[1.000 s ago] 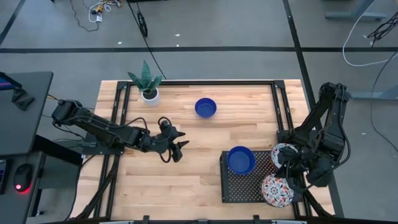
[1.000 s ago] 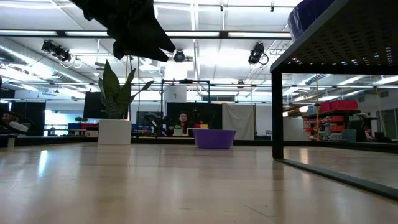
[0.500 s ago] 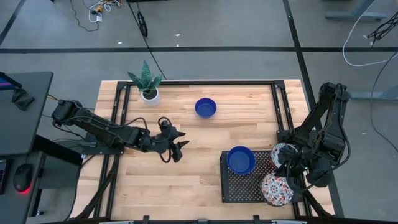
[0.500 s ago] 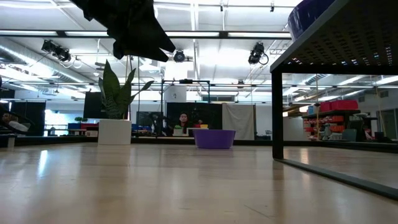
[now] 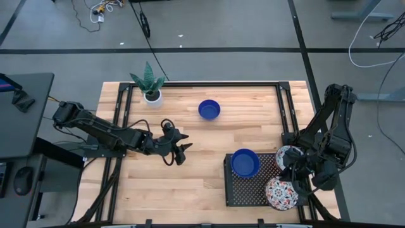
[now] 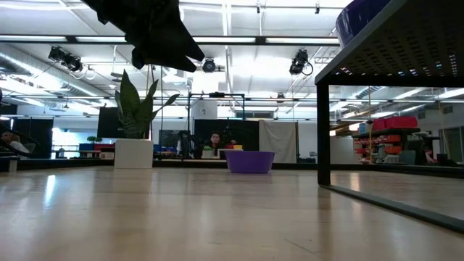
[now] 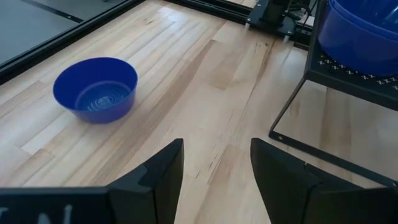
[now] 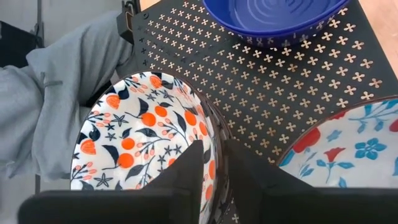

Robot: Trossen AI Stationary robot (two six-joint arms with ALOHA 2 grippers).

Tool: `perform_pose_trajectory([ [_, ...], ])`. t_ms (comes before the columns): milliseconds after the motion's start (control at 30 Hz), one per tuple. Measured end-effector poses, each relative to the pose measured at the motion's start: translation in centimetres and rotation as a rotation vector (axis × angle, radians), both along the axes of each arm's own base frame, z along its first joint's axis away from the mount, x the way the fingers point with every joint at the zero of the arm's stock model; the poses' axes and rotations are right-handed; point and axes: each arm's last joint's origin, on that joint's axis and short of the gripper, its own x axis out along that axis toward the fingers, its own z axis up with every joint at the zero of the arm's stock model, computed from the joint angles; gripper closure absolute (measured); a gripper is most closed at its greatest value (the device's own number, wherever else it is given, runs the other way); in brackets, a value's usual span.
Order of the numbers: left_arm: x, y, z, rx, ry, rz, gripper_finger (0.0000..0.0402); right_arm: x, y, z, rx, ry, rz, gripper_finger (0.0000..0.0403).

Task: Pick & Place Mini bowls
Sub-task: Stack the orange patterned bowl on the orange patterned bowl on the shelf

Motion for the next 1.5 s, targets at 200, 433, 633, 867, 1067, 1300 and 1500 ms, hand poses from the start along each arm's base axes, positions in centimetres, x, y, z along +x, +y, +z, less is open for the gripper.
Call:
perform_pose_trajectory([
  [200, 0.0, 0.0, 0.0, 0.000, 0.000, 0.000, 0.0209, 0.0, 0.0, 0.0, 0.014, 0.001, -0.012, 0.0293],
  [433, 0.0, 0.0, 0.0, 0.000, 0.000, 0.000, 0.0209, 0.2, 0.3, 0.9, 0.090, -0.065, 0.017, 0.0269],
  [633, 0.0, 0.0, 0.0, 0.000, 0.000, 0.000, 0.0209, 0.1, 0.2, 1.0, 0.098, -0.071, 0.020, 0.0286],
  [867, 0.0, 0.0, 0.0, 0.000, 0.000, 0.000, 0.0209, 0.0, 0.0, 0.9, 0.081, -0.054, 0.019, 0.0317],
  [1067, 0.0, 0.0, 0.0, 0.000, 0.000, 0.000, 0.0209, 0.0, -0.3, 0.7, 0.078, -0.021, -0.026, 0.0293],
  [1300, 0.0, 0.0, 0.0, -0.001, 0.000, 0.000, 0.0209, 0.0, -0.3, 0.8, 0.082, -0.030, -0.021, 0.0226],
  [1500, 0.0, 0.0, 0.0, -0.001, 0.000, 0.000, 0.0209, -0.1, -0.5, 1.1, 0.109, -0.058, -0.030, 0.0224],
])
